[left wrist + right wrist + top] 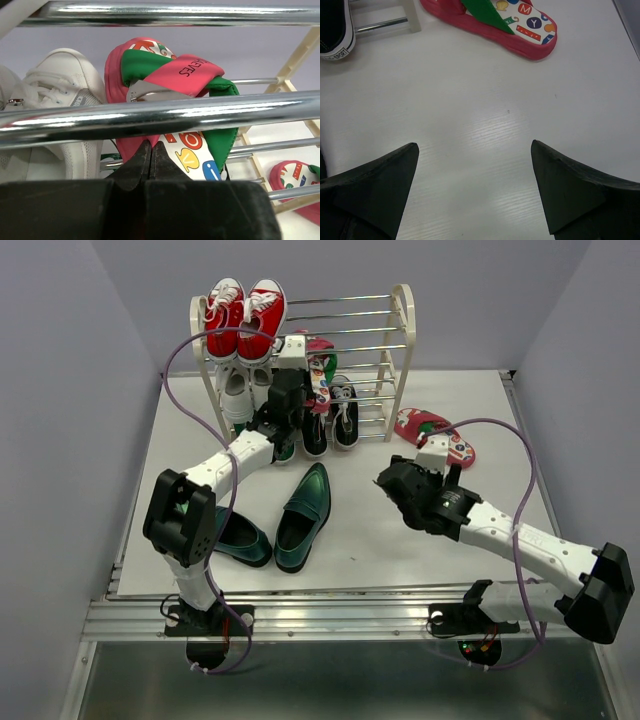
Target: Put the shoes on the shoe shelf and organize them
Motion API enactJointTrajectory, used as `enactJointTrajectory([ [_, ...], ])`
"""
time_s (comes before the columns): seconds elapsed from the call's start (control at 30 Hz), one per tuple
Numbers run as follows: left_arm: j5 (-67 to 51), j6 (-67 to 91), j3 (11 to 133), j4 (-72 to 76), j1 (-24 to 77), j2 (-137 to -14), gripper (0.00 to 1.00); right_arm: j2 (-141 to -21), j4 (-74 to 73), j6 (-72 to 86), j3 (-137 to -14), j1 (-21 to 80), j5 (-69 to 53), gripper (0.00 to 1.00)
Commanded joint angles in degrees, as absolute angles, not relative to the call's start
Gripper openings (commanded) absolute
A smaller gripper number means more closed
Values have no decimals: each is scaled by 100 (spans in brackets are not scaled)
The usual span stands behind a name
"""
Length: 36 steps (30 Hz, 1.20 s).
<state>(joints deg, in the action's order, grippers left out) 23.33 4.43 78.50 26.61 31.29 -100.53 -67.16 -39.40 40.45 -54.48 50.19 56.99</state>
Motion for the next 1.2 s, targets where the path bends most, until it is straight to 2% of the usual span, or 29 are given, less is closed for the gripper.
enactJointTrajectory([
  [0.0, 1863, 211, 7673, 3287, 3103, -9905, 0, -6838, -3788, 3990, -5511, 4983, 5819, 100],
  [0.07, 1601, 158, 7681, 3322, 3050, -9932, 0, -6925, -3788, 3964, -5537, 4983, 5766, 100],
  [0.2, 1810, 237, 7804, 3199, 3015, -10037, 0, -6943, -3788, 3981, -5555, 4983, 5739, 100],
  [0.23, 1889, 263, 7839, 3043, 3015, -10072, 1, -6926, -3788, 3990, -5563, 4983, 5731, 100],
  [0.27, 1968, 281, 7875, 2954, 3006, -10081, 6, -6917, -3779, 3999, -5572, 4983, 5730, 100],
  [0.3, 2056, 386, 7927, 2857, 3015, -10072, 31, -6917, -3788, 3990, -5572, 4983, 5730, 100],
  [0.37, 2214, 413, 7937, 2681, 3015, -10037, 66, -6917, -3779, 3982, -5599, 4983, 5730, 100],
  [0.43, 2294, 466, 7910, 2576, 3015, -9950, 73, -6943, -3779, 3981, -5616, 4983, 5713, 100],
  [0.8, 1591, 562, 7946, 1820, 3041, -9598, 86, -6926, -3744, 3841, -5766, 4983, 5441, 100],
  [1.07, 1696, 992, 7752, 1398, 3173, -9123, 95, -6777, -3665, 3797, -5704, 4983, 5230, 100],
  [1.17, 1697, 1282, 7279, 1414, 3173, -8808, 99, -6733, -3639, 3858, -5669, 4983, 5177, 100],
])
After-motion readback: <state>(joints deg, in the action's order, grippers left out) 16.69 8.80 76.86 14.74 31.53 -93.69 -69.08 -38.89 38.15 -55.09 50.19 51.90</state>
